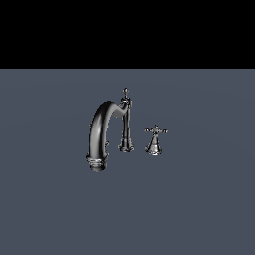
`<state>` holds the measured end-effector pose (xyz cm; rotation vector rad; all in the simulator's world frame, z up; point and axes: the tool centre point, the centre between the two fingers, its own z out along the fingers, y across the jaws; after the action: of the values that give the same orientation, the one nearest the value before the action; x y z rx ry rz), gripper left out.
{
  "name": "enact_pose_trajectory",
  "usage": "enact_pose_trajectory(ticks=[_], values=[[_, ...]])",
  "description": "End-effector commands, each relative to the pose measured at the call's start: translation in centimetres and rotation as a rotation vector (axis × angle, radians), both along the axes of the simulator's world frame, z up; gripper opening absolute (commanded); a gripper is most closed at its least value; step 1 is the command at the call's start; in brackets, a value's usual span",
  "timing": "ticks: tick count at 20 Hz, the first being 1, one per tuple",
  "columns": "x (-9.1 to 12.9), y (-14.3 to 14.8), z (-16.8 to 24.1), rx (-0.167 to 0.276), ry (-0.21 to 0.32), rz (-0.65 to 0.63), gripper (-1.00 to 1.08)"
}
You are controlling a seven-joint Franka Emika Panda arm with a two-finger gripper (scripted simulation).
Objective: Turn on the faucet by rotating a designated handle.
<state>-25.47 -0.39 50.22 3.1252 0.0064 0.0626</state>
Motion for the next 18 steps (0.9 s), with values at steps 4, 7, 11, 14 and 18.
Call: enact_pose_trajectory(ticks=[4,7,11,14,18], values=[[0.4,-0.8,-4.9,0.019,0.094,-0.06,-0.21],[2.5,-2.4,-9.9,-0.018,0.157,-0.086,-0.02],[2.6,-2.1,-18.8,-0.068,0.291,0.082,0.11],[3.5,-3.2,-21.4,-0.064,0.31,0.085,0.06],[5.6,-8.1,-25.8,0.028,0.301,-0.002,0.18]])
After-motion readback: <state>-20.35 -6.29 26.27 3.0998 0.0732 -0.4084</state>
